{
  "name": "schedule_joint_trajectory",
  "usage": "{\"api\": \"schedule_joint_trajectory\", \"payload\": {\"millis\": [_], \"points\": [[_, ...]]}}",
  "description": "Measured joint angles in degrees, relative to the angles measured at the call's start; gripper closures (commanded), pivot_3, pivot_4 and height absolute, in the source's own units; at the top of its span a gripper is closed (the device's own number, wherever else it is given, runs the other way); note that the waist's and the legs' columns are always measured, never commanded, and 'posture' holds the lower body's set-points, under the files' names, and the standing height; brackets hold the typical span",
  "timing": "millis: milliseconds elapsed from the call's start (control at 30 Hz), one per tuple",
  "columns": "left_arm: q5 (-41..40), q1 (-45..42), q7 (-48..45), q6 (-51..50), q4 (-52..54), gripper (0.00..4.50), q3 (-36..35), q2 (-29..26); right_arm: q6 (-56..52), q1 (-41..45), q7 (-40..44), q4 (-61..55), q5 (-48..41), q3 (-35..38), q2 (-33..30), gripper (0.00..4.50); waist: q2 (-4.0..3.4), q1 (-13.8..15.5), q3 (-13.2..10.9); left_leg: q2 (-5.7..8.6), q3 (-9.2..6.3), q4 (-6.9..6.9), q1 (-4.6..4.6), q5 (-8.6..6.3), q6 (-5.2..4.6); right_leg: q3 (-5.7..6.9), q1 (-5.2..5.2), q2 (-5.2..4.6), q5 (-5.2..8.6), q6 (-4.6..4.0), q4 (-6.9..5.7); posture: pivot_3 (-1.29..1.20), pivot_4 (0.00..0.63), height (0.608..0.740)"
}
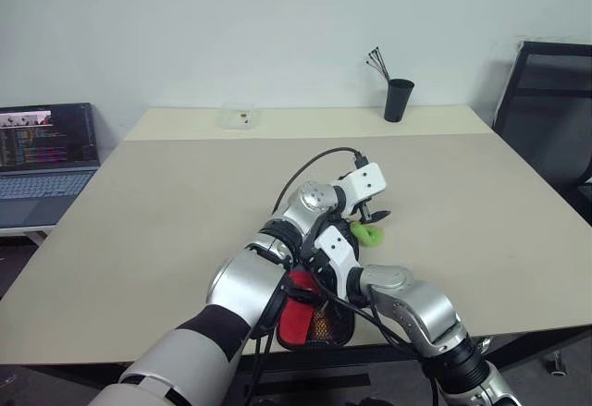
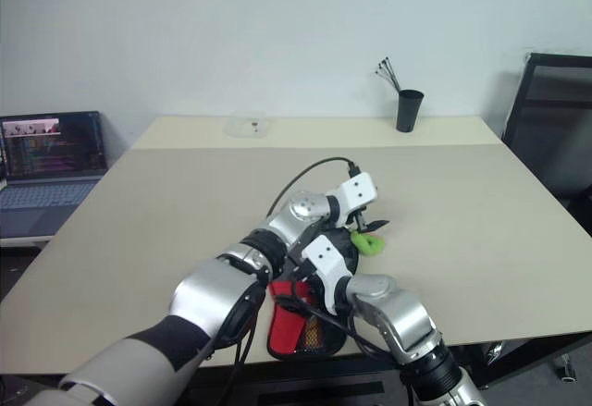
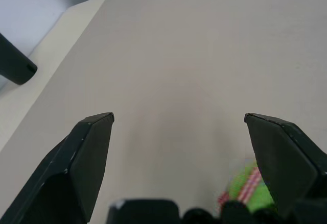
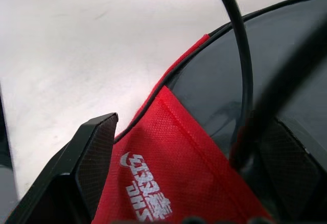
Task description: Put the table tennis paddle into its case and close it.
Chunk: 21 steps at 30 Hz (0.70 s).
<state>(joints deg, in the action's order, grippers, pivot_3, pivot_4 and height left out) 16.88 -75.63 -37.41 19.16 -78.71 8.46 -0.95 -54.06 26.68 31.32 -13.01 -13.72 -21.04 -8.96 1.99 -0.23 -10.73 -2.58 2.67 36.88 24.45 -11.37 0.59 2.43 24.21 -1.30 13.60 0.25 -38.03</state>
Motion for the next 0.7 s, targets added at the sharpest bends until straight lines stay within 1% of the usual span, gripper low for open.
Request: {"api": "schedule_joint_trajectory", "payload": {"millis": [100, 200, 333, 400, 467, 567, 600, 700], "points": [[-1.2, 0.1, -1.7, -0.6, 0.6, 0.02, -1.2, -2.8, -4.1, 0.2, 0.8, -3.0, -2.3, 1.8, -2.2, 0.0, 0.0, 0.0, 0.0, -0.01, 0.0, -0.01, 0.01, 0.0, 0.0, 0.0, 0.03, 0.01, 0.0, 0.0, -0.01, 0.0, 0.15, 0.74], [-3.7, 1.0, -5.5, -1.7, 1.8, 0.02, -3.4, -6.0, -7.8, 0.4, 1.2, -7.6, -4.8, 4.1, -4.7, 0.0, -0.01, 0.0, 0.0, -0.02, -0.02, -0.02, 0.04, 0.0, 0.0, 0.01, 0.06, 0.01, 0.0, 0.0, 0.0, 0.0, 0.15, 0.74], [-6.8, 3.0, -9.3, -2.9, 3.9, 0.02, -5.4, -9.2, -12.0, 1.4, 2.1, -14.1, -8.9, 7.3, -7.4, 0.0, -0.01, 0.0, 0.0, -0.02, -0.06, -0.01, 0.1, 0.0, 0.0, 0.0, 0.08, 0.01, 0.0, -0.01, 0.02, 0.0, 0.15, 0.74], [-8.2, 4.6, -12.4, -4.2, 5.6, 0.02, -5.9, -10.9, -13.9, 1.4, 3.2, -17.3, -11.5, 9.1, -10.0, 0.0, -0.01, 0.0, 0.0, -0.03, -0.09, 0.0, 0.12, 0.0, 0.01, 0.0, 0.07, 0.0, 0.0, -0.01, 0.03, 0.0, 0.15, 0.74], [-10.4, 8.2, -18.4, -6.7, 9.5, 0.02, -6.6, -13.0, -15.2, 1.5, 4.8, -20.0, -14.0, 11.4, -14.0, 0.0, -0.01, 0.0, 0.0, -0.06, -0.08, -0.01, 0.12, 0.0, 0.01, 0.0, 0.08, -0.01, -0.01, -0.02, 0.04, 0.0, 0.15, 0.74], [-13.7, 15.0, -28.4, -11.7, 17.4, 0.02, -6.4, -15.1, -14.9, 2.0, 6.1, -20.5, -15.0, 13.7, -18.7, 0.0, -0.02, -0.1, 0.0, -0.09, -0.07, -0.01, 0.1, 0.0, 0.01, -0.04, 0.08, -0.01, -0.01, -0.04, 0.01, 0.0, 0.15, 0.74], [-14.9, 18.2, -31.6, -13.9, 21.2, 0.02, -6.1, -15.6, -14.0, 2.5, 6.2, -20.0, -14.7, 13.9, -20.5, 0.0, -0.02, -0.1, 0.0, -0.1, -0.07, 0.0, 0.1, 0.0, 0.01, -0.1, 0.08, -0.01, -0.01, -0.05, 0.0, 0.0, 0.15, 0.74], [-16.4, 25.1, -36.3, -18.8, 30.0, 0.02, -3.9, -16.8, -8.8, 4.9, 5.7, -14.4, -12.0, 14.3, -22.7, 0.0, -0.02, -0.1, 0.0, -0.08, -0.09, 0.04, 0.1, 0.0, 0.0, -0.12, 0.08, 0.01, -0.03, -0.08, -0.02, 0.0, 0.15, 0.74]]}}
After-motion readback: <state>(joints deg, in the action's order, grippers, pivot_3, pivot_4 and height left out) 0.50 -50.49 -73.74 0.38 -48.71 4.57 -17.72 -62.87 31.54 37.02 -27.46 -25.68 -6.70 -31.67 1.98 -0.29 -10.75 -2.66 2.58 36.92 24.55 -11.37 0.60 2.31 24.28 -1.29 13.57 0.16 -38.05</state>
